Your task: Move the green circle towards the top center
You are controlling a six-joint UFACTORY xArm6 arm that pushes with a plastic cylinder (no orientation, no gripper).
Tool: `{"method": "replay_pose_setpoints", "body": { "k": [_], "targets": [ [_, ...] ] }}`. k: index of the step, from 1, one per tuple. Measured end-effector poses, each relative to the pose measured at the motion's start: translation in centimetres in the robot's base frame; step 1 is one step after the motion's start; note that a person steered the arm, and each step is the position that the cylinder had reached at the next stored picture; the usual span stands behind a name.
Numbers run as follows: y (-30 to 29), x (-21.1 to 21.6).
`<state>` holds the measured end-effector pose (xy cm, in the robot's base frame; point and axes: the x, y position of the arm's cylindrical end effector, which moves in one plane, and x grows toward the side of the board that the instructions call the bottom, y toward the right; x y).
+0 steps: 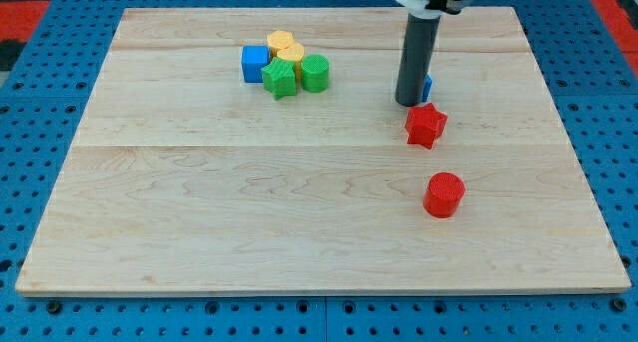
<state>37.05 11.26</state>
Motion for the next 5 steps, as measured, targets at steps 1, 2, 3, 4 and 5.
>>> {"method": "replay_pose_setpoints", "body": {
  "k": [1, 2, 3, 4, 5],
  "targets": [
    [0.1, -0.9],
    [0.1, -1.7],
    [-1.3, -1.7],
    [-3.3, -1.4],
    [-6.0, -1.1]
  ]
}}
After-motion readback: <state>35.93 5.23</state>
